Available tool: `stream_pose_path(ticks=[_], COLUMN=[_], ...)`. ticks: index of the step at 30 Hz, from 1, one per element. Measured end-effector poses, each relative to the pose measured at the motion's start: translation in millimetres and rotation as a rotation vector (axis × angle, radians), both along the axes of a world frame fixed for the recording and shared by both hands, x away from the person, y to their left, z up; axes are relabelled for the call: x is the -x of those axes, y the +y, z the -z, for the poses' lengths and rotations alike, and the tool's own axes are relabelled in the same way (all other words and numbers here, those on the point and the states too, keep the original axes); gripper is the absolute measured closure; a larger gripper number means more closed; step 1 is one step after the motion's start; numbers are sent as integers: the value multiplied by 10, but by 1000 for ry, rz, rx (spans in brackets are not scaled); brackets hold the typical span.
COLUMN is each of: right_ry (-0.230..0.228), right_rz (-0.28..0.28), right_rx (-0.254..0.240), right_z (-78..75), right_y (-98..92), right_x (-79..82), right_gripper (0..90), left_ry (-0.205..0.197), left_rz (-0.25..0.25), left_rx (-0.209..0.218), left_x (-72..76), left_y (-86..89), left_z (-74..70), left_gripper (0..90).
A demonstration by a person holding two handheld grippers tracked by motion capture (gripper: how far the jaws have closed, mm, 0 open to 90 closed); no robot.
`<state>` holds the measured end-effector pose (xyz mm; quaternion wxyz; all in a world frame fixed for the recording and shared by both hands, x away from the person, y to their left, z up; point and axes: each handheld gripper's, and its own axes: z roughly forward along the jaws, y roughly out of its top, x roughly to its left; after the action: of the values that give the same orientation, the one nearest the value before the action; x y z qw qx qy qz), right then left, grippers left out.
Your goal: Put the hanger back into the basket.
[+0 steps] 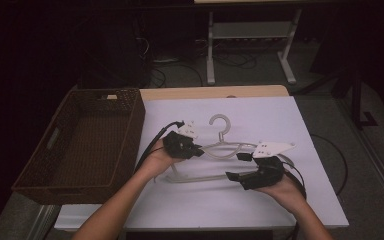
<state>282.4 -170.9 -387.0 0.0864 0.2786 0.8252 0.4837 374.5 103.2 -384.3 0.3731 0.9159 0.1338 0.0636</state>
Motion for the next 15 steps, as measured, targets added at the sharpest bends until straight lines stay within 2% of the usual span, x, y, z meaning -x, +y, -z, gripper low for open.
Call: stream_pose_path(ticks=[2,3,5,8,11,14,15], right_ry=[-12,-18,-22,-36,-41,-51,-47], right_rz=[8,10,13,18,24,30,34], right_rx=[-13,-16,-24,-42,-55,-60,-68], right_z=[-23,-38,-61,-98,-117,-134,-143], right_y=[-20,-32,-50,-83,-106,-137,-143], right_x=[18,27,37,39,44,39,44], right_gripper=[212,206,205,203,199,197,197], left_ry=[-1,-13,-20,-16,-30,-38,-38], left_rz=[0,7,-2,-37,-41,-60,-60], left_rx=[-8,-32,-41,-33,-53,-55,-55], left_x=[-1,-9,-13,-3,-6,-2,-2], left_y=[2,11,19,33,67,105,105], left_z=[-35,-115,-194,-323,-451,-571,-571], left_gripper=[828,827,827,828,827,828,827])
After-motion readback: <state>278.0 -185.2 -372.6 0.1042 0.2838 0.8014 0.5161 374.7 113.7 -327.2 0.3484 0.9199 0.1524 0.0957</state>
